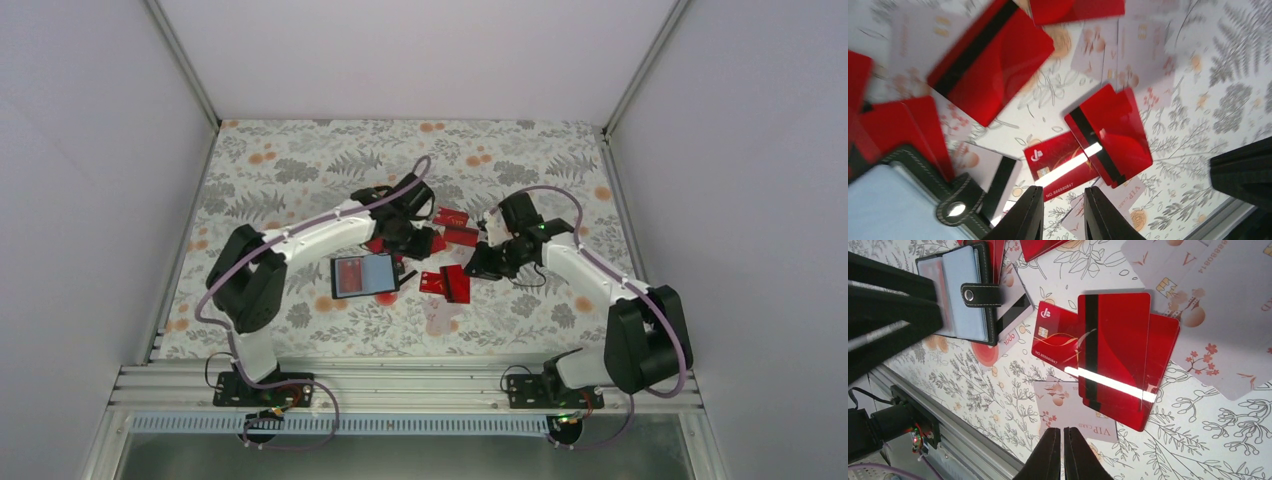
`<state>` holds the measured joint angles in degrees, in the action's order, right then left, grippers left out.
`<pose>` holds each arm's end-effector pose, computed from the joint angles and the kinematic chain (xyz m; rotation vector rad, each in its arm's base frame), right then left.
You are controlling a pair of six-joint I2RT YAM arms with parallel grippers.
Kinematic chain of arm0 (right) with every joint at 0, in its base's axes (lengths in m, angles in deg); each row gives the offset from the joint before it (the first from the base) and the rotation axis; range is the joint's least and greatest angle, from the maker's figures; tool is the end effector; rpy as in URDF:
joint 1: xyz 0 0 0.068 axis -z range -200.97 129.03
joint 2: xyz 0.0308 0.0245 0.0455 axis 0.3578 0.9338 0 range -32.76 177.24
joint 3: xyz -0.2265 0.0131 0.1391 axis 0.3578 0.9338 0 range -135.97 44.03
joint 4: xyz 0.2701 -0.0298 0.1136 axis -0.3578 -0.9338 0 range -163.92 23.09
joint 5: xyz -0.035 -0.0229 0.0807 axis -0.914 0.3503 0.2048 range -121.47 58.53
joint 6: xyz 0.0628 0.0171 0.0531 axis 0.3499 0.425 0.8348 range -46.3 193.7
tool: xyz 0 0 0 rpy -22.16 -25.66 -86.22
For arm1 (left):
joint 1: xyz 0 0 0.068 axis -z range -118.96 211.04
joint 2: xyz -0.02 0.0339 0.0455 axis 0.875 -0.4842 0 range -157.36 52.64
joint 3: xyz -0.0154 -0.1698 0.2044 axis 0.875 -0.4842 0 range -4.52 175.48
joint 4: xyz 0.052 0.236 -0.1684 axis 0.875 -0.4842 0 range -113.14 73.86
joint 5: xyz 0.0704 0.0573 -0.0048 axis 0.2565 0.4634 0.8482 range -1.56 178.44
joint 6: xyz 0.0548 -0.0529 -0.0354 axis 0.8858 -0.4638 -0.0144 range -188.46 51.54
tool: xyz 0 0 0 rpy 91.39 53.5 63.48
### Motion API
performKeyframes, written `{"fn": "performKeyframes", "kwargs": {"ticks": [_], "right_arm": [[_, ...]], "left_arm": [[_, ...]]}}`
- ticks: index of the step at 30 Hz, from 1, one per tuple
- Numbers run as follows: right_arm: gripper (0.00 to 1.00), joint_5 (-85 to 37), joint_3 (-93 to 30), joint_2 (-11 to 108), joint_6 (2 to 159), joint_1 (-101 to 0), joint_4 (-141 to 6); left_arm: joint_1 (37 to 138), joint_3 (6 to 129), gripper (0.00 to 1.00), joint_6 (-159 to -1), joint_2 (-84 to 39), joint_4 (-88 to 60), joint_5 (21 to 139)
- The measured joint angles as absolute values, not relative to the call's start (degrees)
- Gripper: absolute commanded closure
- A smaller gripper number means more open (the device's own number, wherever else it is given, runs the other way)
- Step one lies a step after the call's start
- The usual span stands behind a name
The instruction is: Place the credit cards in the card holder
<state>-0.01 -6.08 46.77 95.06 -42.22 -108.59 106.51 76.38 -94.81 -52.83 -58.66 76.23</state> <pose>0.2572 0.1413 0.1517 -0.1330 2.8914 0.9337 0.2871 -0.3139 0.1651 0.5406 2.8323 -0.5924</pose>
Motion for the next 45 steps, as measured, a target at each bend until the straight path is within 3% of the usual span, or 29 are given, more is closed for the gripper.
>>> {"fn": "performKeyframes", "kwargs": {"ticks": [3, 9, 12, 16, 21, 24, 31, 45], "right_arm": [[0.92, 0.2, -6.1, 46.6, 95.3, -42.2, -108.0], [0.56, -2.7, -5.9, 49.0, 96.7, -42.3, -107.0], [0.48, -4.3, -5.8, 51.7, 96.7, -42.4, -106.8], [0.48, -5.3, -5.8, 55.3, 96.5, -42.9, -105.4], [0.57, -6.4, -6.7, 59.7, 96.4, -43.8, -104.3], [0.60, -6.7, -6.9, 60.6, 96.4, -44.5, -103.6], [0.67, -9.2, -6.9, 61.6, 97.1, -47.4, -103.0], [0.70, -9.9, -5.1, 61.7, 98.2, -47.9, -100.0]], "left_arm": [[104.5, 76.4, 0.74, -94.9, -49.8, -58.4, 76.4], [102.4, 74.8, 0.73, -94.4, -47.3, -55.8, 74.5], [103.4, 73.8, 0.73, -93.9, -49.8, -55.0, 72.4], [104.8, 73.8, 0.70, -94.0, -56.2, -53.5, 69.5], [104.9, 74.6, 0.41, -94.5, -62.4, -53.5, 66.6], [104.2, 74.6, 0.35, -95.4, -62.6, -52.2, 63.4], [102.0, 74.3, 0.34, -96.4, -62.4, -48.3, 57.8], [101.5, 77.4, 0.37, -97.0, -67.8, -47.9, 53.1]]}}
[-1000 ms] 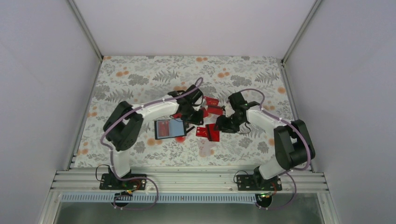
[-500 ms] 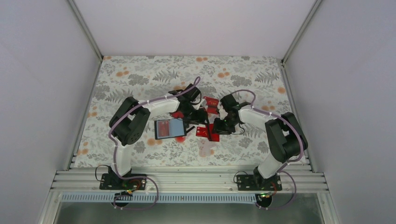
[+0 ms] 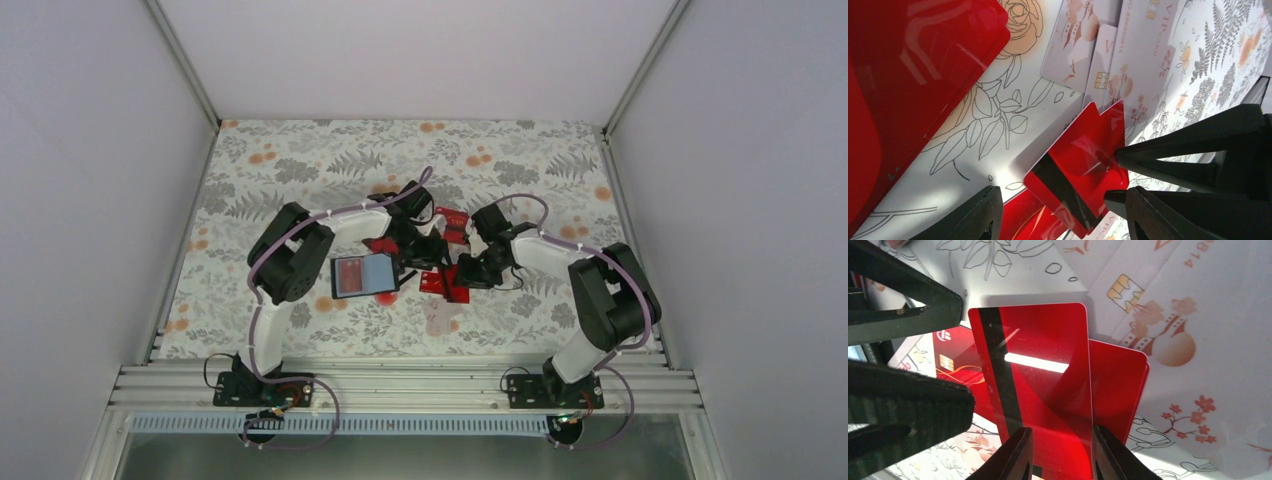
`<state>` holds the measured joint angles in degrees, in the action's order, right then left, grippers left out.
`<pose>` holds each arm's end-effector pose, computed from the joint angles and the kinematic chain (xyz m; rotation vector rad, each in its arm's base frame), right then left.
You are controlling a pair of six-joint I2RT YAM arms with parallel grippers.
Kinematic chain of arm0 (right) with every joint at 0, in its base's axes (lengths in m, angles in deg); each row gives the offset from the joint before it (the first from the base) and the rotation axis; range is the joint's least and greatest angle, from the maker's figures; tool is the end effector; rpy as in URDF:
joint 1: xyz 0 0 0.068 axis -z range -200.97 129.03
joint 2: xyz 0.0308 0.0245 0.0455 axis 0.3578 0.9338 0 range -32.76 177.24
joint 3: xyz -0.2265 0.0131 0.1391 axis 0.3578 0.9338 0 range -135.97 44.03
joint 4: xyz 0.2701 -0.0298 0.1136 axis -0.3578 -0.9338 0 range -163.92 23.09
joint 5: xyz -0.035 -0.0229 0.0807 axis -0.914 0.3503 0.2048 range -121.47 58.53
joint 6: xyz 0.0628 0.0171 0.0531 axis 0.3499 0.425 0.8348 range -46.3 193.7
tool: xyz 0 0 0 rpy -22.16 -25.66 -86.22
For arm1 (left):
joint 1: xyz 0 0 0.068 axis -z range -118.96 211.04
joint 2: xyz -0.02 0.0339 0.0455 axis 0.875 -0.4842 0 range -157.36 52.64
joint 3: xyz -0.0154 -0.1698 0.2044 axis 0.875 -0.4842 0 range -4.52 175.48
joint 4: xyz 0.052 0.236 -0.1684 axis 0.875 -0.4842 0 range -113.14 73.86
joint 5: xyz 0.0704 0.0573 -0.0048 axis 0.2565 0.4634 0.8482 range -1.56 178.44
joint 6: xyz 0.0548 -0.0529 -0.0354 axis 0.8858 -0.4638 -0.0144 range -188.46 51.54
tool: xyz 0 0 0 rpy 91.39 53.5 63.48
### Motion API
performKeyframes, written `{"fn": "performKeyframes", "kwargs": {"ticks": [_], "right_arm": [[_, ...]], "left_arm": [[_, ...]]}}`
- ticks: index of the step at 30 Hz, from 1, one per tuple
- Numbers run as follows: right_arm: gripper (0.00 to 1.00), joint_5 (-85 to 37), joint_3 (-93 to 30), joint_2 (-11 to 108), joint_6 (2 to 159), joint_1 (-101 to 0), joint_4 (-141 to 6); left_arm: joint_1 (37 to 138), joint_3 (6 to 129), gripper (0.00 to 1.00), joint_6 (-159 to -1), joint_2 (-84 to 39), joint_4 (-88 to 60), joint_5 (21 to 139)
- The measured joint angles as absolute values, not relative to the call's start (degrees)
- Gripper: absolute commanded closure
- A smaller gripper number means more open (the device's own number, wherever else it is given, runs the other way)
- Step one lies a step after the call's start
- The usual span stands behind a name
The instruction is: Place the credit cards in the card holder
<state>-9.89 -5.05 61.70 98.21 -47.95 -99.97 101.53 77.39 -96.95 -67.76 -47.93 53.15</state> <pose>0.2621 0.1638 0.0732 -0.1250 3.0524 0.6587 0.3162 -0.3257 0.0818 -0.4605 -2.8538 1.0409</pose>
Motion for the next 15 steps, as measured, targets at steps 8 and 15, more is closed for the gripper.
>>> {"fn": "performKeyframes", "kwargs": {"ticks": [8, 15], "right_arm": [[0.70, -8.8, -3.3, 61.2, 98.8, -47.9, -97.5], [0.70, -8.0, -2.9, 61.3, 99.1, -47.9, -96.4]], "left_arm": [[100.0, 77.5, 0.37, -97.7, -68.9, -46.1, 48.0], [99.6, 77.3, 0.37, -98.1, -69.8, -44.1, 44.6]]}}
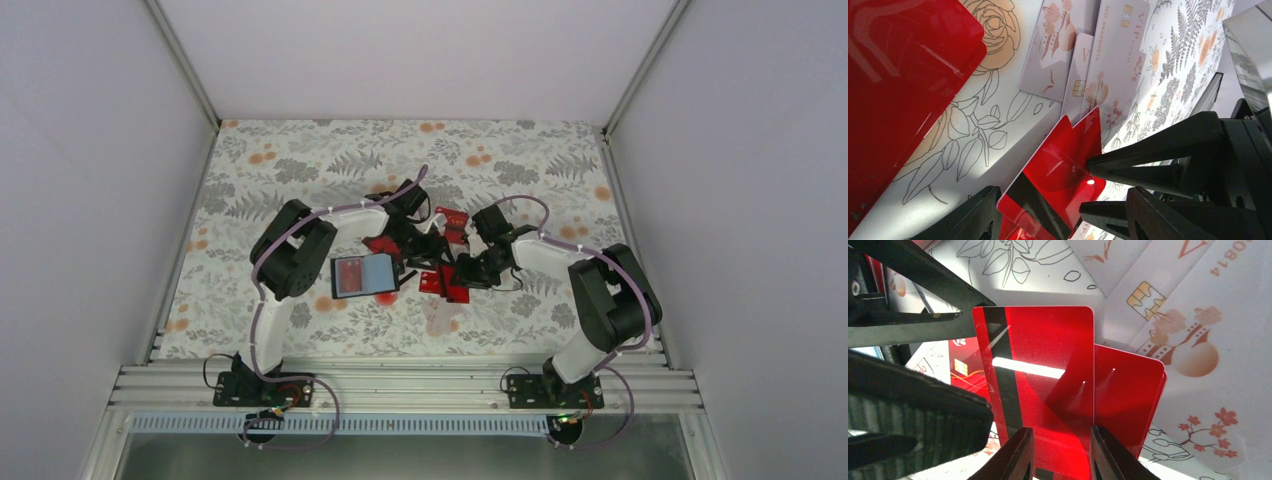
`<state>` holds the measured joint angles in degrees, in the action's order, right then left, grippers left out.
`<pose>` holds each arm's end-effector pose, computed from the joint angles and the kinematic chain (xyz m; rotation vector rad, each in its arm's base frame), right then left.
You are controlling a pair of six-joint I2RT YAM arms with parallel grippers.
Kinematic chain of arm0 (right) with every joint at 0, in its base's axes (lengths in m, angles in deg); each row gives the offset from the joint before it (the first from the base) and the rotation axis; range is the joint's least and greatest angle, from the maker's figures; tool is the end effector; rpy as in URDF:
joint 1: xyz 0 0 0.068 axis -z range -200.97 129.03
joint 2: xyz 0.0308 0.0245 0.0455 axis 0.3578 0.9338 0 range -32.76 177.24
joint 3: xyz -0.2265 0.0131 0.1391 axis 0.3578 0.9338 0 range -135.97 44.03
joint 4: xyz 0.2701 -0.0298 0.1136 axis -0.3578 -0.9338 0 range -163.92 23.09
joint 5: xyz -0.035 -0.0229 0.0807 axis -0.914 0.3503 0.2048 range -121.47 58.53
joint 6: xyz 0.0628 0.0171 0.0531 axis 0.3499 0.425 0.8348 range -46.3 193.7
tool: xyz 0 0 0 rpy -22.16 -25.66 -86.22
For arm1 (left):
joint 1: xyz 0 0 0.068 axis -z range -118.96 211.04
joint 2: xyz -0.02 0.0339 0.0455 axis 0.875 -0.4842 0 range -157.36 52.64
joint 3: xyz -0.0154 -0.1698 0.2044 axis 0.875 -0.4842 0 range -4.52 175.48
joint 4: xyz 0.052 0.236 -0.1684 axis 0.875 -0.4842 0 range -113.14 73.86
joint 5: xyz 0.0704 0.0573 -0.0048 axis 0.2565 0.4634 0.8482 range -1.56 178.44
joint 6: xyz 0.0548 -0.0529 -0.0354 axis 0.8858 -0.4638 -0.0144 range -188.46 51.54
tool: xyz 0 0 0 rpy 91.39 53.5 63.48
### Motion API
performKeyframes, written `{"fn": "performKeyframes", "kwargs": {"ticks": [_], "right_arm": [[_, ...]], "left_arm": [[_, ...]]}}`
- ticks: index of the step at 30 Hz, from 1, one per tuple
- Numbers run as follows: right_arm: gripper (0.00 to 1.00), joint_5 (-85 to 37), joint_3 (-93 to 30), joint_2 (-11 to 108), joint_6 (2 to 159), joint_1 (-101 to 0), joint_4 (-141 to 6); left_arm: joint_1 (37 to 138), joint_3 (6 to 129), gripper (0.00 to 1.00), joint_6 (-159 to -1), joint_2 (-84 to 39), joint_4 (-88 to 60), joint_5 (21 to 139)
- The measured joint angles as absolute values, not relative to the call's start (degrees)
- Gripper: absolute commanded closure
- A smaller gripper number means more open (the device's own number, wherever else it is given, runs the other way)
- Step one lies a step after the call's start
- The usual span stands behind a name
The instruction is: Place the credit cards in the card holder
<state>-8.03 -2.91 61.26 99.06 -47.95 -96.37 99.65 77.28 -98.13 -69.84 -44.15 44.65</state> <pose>0.2590 0.1647 0.0682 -0.1171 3.0265 0.7214 0.3245 -0.3242 0.0750 -0.4224 -2.7295 1.2070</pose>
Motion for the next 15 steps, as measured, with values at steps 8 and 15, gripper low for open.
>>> {"fn": "performKeyframes", "kwargs": {"ticks": [8, 15], "right_arm": [[0.71, -6.7, -2.3, 61.4, 99.1, -47.9, -94.5], [0.72, -5.5, -2.2, 61.9, 99.1, -47.9, -93.1]], "left_arm": [[99.1, 75.5, 0.50, -98.4, -69.9, -41.7, 42.0], [98.8, 72.0, 0.72, -97.7, -69.9, -37.2, 39.8]]}}
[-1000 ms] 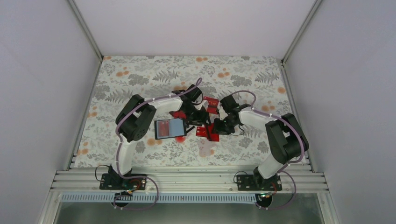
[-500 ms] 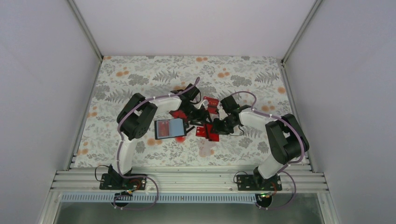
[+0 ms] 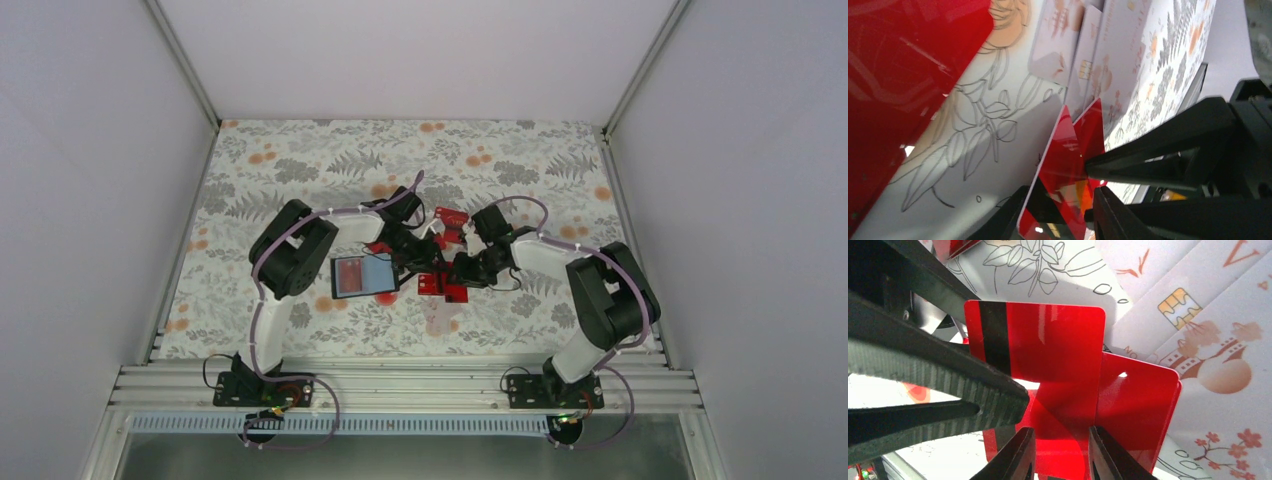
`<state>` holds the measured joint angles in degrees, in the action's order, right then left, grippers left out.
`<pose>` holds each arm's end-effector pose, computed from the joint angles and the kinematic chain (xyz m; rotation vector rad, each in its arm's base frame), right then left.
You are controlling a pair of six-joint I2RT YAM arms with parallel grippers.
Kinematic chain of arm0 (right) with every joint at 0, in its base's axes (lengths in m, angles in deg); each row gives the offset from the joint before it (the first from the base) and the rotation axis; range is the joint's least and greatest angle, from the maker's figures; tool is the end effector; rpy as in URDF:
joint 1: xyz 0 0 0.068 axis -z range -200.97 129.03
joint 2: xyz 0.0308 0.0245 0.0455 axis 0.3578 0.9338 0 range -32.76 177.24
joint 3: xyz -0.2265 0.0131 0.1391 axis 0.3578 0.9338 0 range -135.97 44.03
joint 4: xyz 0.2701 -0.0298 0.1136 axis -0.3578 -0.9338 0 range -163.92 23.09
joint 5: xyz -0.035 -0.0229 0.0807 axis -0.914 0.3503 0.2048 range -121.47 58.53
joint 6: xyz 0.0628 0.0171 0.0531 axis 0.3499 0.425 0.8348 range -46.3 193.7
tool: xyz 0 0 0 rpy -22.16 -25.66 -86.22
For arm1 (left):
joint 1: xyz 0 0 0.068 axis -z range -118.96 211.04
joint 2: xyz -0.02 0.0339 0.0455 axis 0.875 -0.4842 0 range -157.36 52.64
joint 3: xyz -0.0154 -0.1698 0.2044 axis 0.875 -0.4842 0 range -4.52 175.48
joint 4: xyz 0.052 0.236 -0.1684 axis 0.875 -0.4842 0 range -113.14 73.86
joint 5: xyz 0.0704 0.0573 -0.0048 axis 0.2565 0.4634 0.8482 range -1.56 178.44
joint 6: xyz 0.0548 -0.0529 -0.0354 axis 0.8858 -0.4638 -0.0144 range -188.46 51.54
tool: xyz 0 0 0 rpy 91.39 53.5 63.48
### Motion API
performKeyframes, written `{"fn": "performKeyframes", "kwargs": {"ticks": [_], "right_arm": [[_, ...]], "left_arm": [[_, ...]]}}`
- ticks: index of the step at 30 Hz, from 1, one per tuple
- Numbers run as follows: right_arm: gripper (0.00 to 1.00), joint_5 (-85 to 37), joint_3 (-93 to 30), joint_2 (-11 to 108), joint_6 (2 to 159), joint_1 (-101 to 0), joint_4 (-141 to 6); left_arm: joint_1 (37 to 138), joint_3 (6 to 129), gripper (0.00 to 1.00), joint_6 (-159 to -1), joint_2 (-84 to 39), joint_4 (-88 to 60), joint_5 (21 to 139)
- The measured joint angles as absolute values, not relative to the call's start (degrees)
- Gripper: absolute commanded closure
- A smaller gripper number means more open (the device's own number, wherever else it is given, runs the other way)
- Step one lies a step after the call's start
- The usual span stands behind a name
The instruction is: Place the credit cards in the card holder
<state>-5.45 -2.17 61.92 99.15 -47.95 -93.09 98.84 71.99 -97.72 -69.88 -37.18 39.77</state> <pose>0.2603 0.1688 0.0648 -0.1336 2.9975 0.8002 0.3168 -0.3156 0.0577 -0.4456 -2.6577 1.3127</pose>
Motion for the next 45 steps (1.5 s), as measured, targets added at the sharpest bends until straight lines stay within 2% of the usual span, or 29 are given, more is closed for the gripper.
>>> {"fn": "performKeyframes", "kwargs": {"ticks": [6, 8, 16, 21, 23, 27, 36, 40, 42, 45], "right_arm": [[0.72, -4.3, -2.2, 62.4, 99.1, -47.9, -91.9], [0.72, -4.0, -2.2, 62.5, 99.1, -47.9, -91.7], [0.69, -4.1, -3.7, 62.6, 99.1, -48.0, -92.7], [0.55, -7.5, -4.6, 60.8, 98.8, -48.6, -95.7], [0.46, -9.4, -4.8, 59.3, 98.8, -48.6, -98.4], [0.41, -10.3, -6.1, 53.6, 98.6, -47.9, -103.0], [0.44, 1.7, -12.2, 39.8, 98.6, -44.0, -103.1], [0.49, 8.4, -15.1, 37.3, 99.1, -43.5, -100.6], [0.55, 11.6, -16.7, 36.8, 99.8, -43.3, -99.2], [0.55, 16.0, -19.5, 36.2, 101.3, -43.3, -96.8]], "left_arm": [[98.7, 71.4, 0.94, -97.7, -69.8, -36.6, 41.9], [98.6, 71.6, 0.97, -97.7, -69.7, -37.2, 42.7], [99.0, 73.5, 0.98, -97.6, -68.0, -40.3, 45.1], [99.0, 75.9, 0.98, -97.3, -66.3, -44.2, 47.2], [99.0, 77.1, 0.98, -96.9, -65.0, -45.7, 47.9], [98.6, 80.4, 0.98, -95.6, -61.8, -48.7, 48.1], [97.4, 87.2, 0.98, -91.4, -53.5, -52.3, 45.3], [96.7, 90.0, 0.98, -90.9, -48.9, -52.4, 42.2], [96.6, 91.9, 0.97, -90.5, -47.2, -52.2, 40.7], [96.5, 95.1, 0.98, -89.9, -45.1, -52.0, 38.5]]}}
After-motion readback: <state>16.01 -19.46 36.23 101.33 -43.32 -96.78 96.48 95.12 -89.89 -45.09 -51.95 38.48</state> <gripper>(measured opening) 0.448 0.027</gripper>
